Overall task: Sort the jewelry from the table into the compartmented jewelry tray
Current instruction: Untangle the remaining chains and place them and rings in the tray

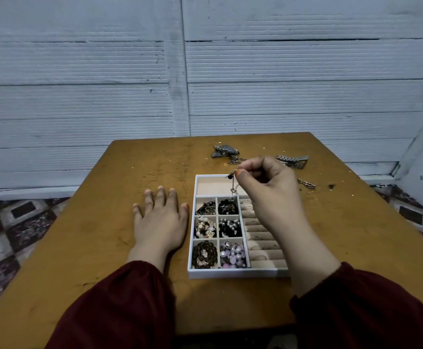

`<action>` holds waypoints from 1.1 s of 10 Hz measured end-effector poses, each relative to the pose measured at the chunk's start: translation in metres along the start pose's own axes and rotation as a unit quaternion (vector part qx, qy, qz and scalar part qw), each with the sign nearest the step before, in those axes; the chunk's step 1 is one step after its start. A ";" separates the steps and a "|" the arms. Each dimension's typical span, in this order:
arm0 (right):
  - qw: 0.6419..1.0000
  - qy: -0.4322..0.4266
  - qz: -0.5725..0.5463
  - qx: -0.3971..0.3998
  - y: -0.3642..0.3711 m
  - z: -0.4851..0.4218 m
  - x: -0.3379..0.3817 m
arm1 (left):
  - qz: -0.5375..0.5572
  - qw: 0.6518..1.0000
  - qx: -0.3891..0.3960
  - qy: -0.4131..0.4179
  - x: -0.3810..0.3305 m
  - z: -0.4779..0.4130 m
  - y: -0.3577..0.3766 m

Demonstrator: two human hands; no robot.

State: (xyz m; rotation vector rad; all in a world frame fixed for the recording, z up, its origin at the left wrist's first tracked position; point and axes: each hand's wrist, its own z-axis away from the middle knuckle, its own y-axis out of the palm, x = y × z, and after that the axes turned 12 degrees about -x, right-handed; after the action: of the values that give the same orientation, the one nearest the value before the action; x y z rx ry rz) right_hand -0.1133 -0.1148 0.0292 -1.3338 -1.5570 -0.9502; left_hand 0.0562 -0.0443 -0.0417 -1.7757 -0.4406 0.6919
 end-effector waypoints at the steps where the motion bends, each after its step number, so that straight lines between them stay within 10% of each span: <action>1: 1.000 0.007 0.019 0.003 0.001 -0.001 -0.005 | -0.003 1.000 -0.001 0.000 0.000 0.000 0.001; 11: 0.894 -0.051 0.442 0.046 0.012 0.001 -0.034 | -0.001 1.000 0.000 0.000 0.001 -0.001 0.000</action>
State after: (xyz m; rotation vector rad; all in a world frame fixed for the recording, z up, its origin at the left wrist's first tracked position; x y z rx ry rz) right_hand -0.0993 -0.1236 -0.0032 -1.7866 -0.8563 -0.2261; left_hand 0.0577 -0.0440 -0.0420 -1.7743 -0.4428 0.6900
